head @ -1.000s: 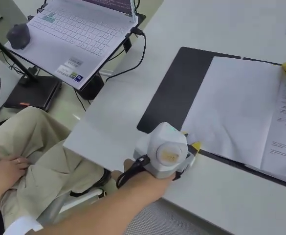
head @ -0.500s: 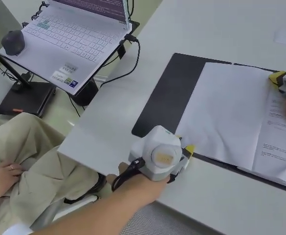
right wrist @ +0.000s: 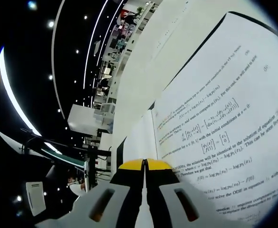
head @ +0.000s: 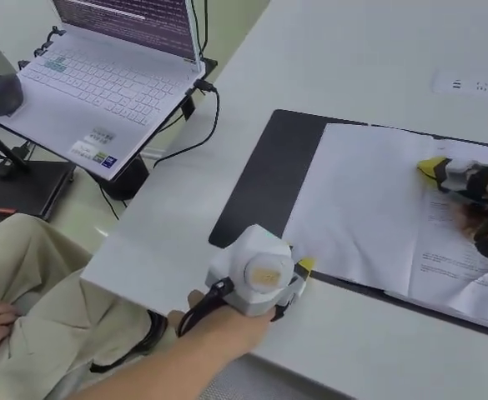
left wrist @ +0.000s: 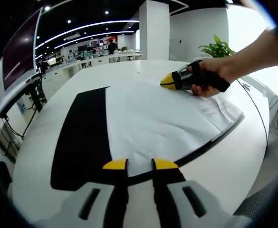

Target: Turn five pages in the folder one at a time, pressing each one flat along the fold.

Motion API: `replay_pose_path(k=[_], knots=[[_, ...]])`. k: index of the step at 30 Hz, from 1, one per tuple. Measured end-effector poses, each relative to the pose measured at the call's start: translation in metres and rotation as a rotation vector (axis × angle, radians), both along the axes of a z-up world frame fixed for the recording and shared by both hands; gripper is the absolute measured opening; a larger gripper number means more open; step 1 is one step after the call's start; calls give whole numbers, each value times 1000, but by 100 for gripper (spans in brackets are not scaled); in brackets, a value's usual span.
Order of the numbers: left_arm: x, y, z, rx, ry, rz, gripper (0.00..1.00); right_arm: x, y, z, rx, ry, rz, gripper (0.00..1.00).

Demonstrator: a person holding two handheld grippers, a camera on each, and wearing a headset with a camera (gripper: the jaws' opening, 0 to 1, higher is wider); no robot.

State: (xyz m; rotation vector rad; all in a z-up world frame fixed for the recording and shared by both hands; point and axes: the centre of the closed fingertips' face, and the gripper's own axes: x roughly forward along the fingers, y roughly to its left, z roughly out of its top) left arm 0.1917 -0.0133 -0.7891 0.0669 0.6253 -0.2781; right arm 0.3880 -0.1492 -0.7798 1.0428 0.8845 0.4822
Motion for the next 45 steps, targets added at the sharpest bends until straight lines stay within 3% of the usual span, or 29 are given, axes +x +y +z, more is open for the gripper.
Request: replay_pose_path(k=[7, 31, 45], knots=[[0, 1, 0, 8, 4, -8, 17, -20, -1, 3, -1, 7, 14, 0], [-1, 0, 1, 26, 13, -22, 16, -60, -2, 4, 15, 19, 37, 0], [-1, -1, 1, 39, 12, -36, 16, -100, 1, 4, -90, -56, 129, 0]])
